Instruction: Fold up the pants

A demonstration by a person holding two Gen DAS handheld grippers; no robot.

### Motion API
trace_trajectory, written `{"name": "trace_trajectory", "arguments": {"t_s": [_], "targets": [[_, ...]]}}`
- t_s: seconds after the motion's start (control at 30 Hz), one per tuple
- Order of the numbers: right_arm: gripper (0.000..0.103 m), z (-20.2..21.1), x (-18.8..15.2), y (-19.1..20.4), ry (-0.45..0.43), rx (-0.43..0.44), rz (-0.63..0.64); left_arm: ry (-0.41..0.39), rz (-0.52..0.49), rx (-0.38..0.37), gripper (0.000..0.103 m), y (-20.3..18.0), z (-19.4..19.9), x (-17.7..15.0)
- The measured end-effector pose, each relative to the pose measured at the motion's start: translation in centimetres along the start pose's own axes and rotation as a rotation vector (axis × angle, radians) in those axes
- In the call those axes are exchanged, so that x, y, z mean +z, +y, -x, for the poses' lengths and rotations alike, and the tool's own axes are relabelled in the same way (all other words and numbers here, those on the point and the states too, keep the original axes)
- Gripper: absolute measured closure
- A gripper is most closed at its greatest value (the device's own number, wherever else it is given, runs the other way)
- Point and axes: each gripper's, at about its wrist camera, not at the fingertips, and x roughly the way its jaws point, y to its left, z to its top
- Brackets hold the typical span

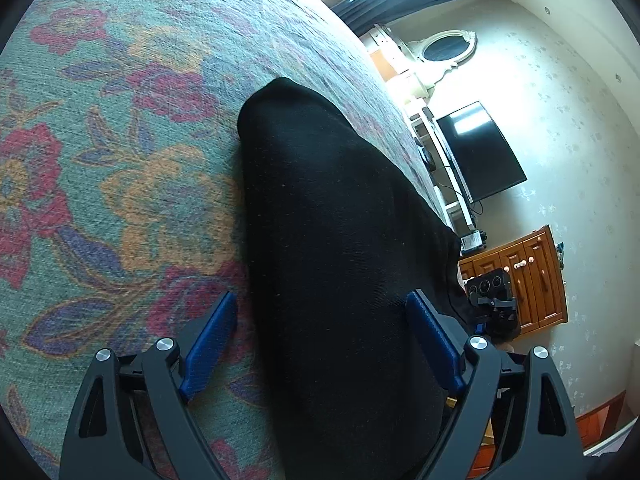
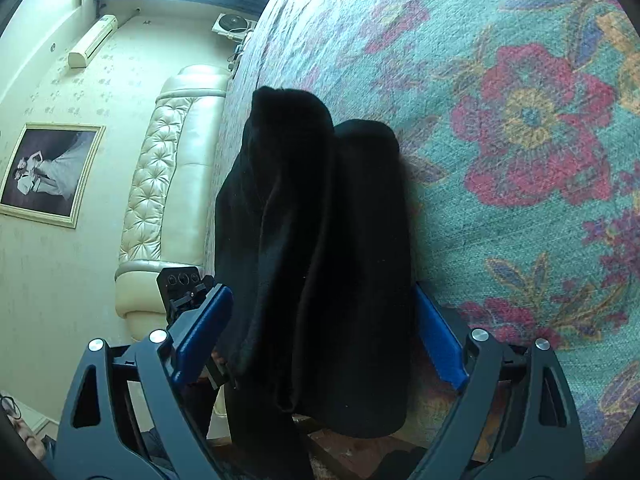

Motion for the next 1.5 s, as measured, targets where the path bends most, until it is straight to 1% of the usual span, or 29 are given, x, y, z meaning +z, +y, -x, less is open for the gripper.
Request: {"name": "trace_trajectory", "arguments": {"t_s": [0.07,0.23,0.53,0.57,0.63,0.7,0.77,0.83,0.9,0.93,1.0,1.03,1.1,1.17,1.3,1.5], "targets": [[0.012,-0.6,0.0,0.1,0.014,-0.008,0.012,0.014,-0.001,-0.012,0.017,-0.3,-0.6,0.0],[0.011,-2.0,0.1,1.0,0.034,-0.025,0.026,0.016,-0.002,0.007,0.016,-0.3,-1.1,0.0],[0.011,-2.4,-0.3,1.5,0.046,-0.057,0.060,0.031,-0.031,0.055,0.016,-1.0,-1.5,-0.1],[0.013,-2.7,-0.3,1.7,0.046,-0.066,0.064,0.031,-0.038,0.063,0.016,-1.1,-1.5,-0.1],[0.021,-3.0,-0.3,1.9,0.047,-0.100,0.075,0.031,-0.056,0.079,0.016,-1.4,-1.7,-0.2],[0.036,-2.8,-0.3,1.6,0.042,-0.124,0.069,0.029,-0.069,0.094,0.016,-1.7,-1.8,-0.2],[0.044,-2.5,-0.3,0.9,0.037,-0.115,0.049,0.028,-0.076,0.102,0.016,-1.7,-1.9,-0.2],[0.047,-2.5,-0.3,0.6,0.034,-0.108,0.043,0.028,-0.087,0.114,0.016,-1.9,-2.0,-0.1],[0.049,-2.6,-0.3,0.7,0.031,-0.112,0.050,0.032,-0.109,0.154,0.028,-2.1,-2.2,-0.1],[0.049,-2.7,-0.3,0.8,0.031,-0.111,0.053,0.035,-0.124,0.166,0.030,-2.2,-2.2,0.0],[0.053,-2.8,-0.2,0.8,0.030,-0.107,0.053,0.033,-0.135,0.166,0.039,-2.3,-2.3,0.0],[0.054,-2.9,-0.2,0.7,0.029,-0.099,0.053,0.030,-0.129,0.166,0.040,-2.2,-2.3,0.0],[0.057,-3.1,-0.2,0.9,0.024,-0.094,0.055,0.020,-0.117,0.155,0.053,-2.0,-2.2,0.1],[0.059,-3.3,-0.2,1.1,0.015,-0.089,0.059,0.012,-0.131,0.155,0.059,-2.2,-2.1,-0.1],[0.063,-3.8,-0.6,1.5,-0.004,-0.081,0.067,0.010,-0.186,0.183,0.063,-3.2,-2.5,-0.2],[0.066,-4.0,-0.9,1.5,-0.036,-0.071,0.069,0.009,-0.193,0.181,0.063,-3.3,-2.7,-0.1]]}}
